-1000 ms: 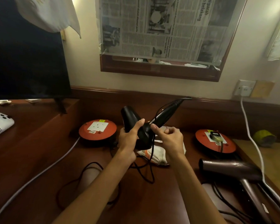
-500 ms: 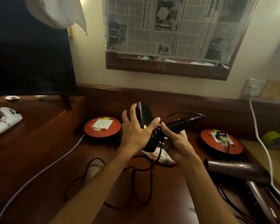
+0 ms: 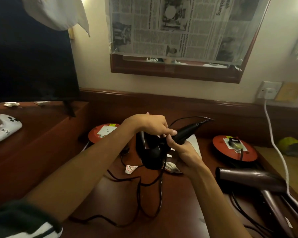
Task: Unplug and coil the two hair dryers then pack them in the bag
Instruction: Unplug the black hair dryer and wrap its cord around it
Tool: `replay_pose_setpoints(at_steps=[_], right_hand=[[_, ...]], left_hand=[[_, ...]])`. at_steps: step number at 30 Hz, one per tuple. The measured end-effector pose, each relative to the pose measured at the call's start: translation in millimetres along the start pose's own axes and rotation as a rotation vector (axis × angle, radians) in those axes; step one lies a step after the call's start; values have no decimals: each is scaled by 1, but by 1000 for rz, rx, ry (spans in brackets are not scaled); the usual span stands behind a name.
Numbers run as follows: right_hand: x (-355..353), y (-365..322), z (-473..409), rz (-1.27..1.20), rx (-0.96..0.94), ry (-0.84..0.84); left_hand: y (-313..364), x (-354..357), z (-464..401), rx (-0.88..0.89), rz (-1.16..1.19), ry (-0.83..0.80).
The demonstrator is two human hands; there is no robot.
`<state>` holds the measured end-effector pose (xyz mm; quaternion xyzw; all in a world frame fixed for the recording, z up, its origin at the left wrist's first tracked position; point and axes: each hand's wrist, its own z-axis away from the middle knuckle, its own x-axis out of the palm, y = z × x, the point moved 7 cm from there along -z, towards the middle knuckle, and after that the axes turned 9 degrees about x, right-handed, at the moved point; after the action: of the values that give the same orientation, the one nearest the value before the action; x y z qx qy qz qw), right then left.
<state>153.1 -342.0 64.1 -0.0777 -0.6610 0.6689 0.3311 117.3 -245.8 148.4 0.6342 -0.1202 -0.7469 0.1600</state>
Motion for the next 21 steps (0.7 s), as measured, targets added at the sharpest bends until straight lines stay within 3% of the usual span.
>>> replay_pose_setpoints(at_steps=[4, 9, 17, 21], right_hand=[[-5, -2, 7, -10, 5, -33], [-7, -3, 10, -47, -10, -45], [-4, -10, 9, -20, -4, -37], [-4, -8, 12, -11, 13, -65]], left_hand=[[-3, -5, 3, 90, 154, 69], [4, -4, 12, 137, 124, 31], [5, 9, 2, 124, 15, 170], [2, 11, -4, 112, 48, 66]])
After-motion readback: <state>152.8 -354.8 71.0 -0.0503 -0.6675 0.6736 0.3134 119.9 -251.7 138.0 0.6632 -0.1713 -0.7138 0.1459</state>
